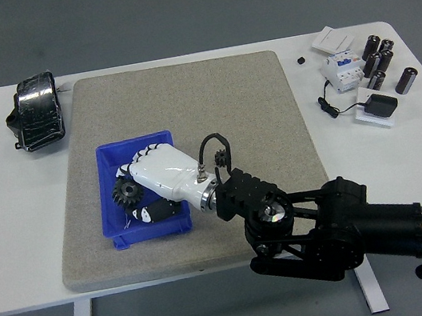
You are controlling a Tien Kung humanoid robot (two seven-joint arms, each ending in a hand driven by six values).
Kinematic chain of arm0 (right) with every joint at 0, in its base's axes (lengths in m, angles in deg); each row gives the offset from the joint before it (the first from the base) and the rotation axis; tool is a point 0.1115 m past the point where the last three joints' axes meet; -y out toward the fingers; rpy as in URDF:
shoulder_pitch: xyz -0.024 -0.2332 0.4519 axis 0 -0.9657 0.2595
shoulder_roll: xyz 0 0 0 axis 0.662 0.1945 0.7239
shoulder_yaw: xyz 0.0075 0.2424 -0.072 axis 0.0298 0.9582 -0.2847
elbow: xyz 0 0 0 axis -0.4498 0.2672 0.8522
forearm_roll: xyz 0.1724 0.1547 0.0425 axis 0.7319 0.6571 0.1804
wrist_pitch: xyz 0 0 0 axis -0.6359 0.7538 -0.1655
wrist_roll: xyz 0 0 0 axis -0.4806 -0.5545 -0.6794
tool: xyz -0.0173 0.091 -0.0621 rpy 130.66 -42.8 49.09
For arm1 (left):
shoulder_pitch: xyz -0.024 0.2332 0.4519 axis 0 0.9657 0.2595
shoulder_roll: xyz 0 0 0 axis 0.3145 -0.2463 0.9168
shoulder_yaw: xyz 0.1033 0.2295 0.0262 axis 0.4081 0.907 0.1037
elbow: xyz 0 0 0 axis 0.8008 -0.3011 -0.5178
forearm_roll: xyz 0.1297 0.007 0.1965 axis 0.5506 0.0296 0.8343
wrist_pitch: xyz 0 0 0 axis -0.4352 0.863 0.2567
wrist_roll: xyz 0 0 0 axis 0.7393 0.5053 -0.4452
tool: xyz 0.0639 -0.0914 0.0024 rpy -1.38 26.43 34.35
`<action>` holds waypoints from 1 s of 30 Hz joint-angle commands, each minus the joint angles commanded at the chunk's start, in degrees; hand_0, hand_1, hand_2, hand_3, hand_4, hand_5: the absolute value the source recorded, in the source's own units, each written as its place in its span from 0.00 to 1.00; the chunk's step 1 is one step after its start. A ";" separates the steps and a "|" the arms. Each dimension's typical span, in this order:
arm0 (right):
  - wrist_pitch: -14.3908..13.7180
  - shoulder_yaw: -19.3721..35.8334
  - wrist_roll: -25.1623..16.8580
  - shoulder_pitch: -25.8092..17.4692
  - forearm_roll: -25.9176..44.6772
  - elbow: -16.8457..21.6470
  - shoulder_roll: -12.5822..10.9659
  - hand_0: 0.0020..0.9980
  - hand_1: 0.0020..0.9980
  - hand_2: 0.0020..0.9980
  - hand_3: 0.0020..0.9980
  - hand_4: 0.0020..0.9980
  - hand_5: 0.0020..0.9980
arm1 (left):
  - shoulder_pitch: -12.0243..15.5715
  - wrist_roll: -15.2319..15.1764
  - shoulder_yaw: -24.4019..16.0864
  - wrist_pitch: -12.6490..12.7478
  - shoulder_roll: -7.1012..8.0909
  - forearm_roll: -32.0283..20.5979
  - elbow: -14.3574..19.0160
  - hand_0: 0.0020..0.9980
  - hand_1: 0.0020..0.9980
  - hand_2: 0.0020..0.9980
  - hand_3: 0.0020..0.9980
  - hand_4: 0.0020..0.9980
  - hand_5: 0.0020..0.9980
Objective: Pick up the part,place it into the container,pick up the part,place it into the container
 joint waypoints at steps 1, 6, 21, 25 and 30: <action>0.30 0.00 0.15 -0.02 0.00 -0.09 0.01 0.85 0.87 0.85 0.73 0.53 0.31 | -0.03 -0.02 0.03 -0.01 -0.02 -0.02 0.00 0.69 0.68 0.69 0.68 0.75 0.26; 2.07 0.73 0.69 -0.18 0.56 -0.10 -0.33 0.91 0.92 0.91 0.82 0.67 0.37 | -0.14 0.02 0.03 -0.08 -0.08 0.05 0.01 0.69 0.68 0.69 0.68 0.75 0.26; 4.44 5.51 -1.35 -1.07 4.93 2.67 -1.91 0.95 0.98 0.97 0.98 0.98 0.48 | -0.19 0.27 -0.21 -0.45 -0.05 0.53 0.05 0.69 0.68 0.68 0.63 0.75 0.26; 2.38 7.22 -1.46 -2.08 6.52 3.87 -3.05 0.95 0.98 0.97 0.98 0.98 0.48 | -0.23 0.24 -0.15 -0.45 -0.09 0.44 0.04 0.69 0.68 0.68 0.63 0.75 0.26; -3.42 12.98 -1.41 -3.29 9.94 5.78 -6.94 0.88 0.90 0.91 0.93 0.95 0.46 | -0.20 0.30 -0.25 -0.44 -0.15 0.47 0.05 0.69 0.68 0.68 0.63 0.75 0.26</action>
